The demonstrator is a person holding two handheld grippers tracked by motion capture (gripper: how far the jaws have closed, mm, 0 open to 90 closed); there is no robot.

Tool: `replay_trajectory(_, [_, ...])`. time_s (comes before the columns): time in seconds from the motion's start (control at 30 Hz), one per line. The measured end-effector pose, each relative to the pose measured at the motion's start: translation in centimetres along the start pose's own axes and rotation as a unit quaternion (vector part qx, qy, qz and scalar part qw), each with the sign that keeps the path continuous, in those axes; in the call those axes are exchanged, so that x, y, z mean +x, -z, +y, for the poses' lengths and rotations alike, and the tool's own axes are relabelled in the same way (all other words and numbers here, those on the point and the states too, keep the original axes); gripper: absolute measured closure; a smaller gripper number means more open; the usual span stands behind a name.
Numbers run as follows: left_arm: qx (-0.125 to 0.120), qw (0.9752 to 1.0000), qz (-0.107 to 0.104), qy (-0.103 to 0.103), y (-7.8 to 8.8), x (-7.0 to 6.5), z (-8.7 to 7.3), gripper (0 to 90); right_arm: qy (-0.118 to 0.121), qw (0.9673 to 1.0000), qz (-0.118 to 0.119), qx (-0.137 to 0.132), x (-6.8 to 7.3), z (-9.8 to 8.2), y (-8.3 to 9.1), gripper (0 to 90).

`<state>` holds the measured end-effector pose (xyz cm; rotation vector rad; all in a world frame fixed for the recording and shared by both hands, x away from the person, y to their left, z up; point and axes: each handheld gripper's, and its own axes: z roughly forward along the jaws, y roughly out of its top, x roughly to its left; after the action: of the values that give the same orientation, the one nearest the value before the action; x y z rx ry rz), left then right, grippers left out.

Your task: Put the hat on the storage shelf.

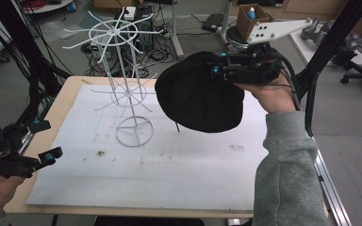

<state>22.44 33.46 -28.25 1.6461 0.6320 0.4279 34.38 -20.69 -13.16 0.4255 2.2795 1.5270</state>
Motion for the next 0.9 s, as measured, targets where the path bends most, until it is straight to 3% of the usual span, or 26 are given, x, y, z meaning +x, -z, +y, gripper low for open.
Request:
replay_trajectory(0.33, [-0.006,1.0,0.002,0.005,0.5,0.4,0.1,1.7,0.008,0.9998,-0.014,-0.008,-0.3,2.7,1.5,71.5])
replay_trajectory(0.43, [-0.01,0.9999,0.001,0.005,0.7,0.4,0.2,1.7,0.011,0.9994,-0.023,-0.022,-0.4,3.9,2.2,71.5])
replay_trajectory(0.9, [-0.017,0.9998,0.006,0.011,1.2,1.0,0.2,1.7,0.026,0.999,-0.036,-0.006,-1.0,7.1,3.4,71.5])
